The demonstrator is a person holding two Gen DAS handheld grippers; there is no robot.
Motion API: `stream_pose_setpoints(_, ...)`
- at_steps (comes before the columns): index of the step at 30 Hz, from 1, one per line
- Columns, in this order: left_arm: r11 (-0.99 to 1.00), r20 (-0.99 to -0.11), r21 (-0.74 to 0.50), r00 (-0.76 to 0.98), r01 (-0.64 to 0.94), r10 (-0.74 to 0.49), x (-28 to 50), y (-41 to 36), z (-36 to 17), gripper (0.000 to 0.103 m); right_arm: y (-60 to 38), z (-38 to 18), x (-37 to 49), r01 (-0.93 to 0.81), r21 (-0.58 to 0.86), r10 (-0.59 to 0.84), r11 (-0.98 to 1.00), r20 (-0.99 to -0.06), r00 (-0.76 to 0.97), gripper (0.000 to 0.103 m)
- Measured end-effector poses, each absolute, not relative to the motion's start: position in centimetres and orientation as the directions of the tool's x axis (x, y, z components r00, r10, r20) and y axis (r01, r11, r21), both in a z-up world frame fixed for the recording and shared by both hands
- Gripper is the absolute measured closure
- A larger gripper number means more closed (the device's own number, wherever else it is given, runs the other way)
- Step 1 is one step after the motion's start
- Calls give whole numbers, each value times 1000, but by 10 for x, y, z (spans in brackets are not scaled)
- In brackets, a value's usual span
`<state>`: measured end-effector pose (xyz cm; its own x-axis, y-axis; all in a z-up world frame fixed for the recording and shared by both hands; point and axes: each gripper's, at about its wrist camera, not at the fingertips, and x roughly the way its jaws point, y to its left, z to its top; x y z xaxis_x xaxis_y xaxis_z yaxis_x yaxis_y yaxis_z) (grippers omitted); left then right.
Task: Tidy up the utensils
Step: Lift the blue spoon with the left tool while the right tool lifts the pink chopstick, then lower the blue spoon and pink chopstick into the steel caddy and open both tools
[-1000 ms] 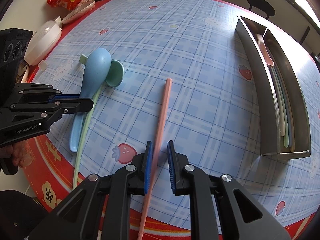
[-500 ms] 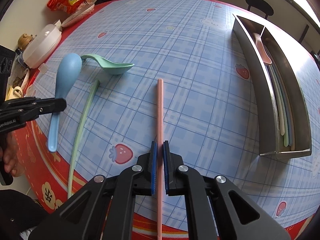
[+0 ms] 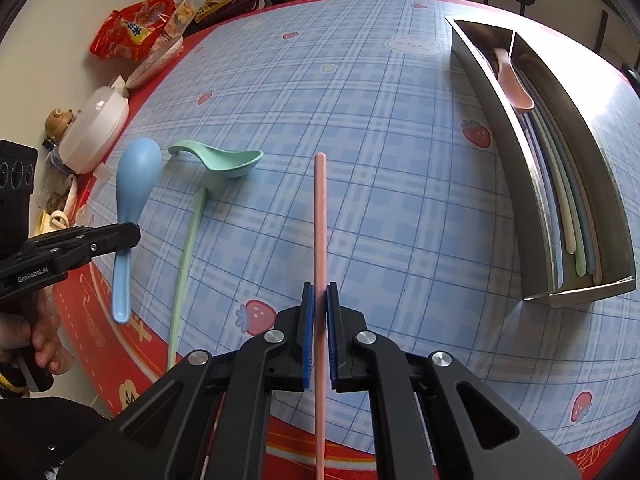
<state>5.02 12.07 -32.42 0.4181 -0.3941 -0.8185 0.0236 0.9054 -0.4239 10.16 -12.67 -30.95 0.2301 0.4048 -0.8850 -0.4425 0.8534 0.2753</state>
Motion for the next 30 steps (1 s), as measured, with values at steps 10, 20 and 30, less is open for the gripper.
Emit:
stream_pose_setpoints(10,902,-807,-426,422,70,-414,65,105,-300,92,-144,-284,100,-439,307,456,844,-843,287,97)
stream_pose_setpoints(20,901,-799,-408,418,150,-432,99,64,-269,92,-200,-259,120,-352,371,494,859,-780,384,96)
stream_pose_setpoints(30,867,-766,-457,408,197,-496,162,14,-246,92,-258,-234,178,-284,352,452,892,-731,511,96)
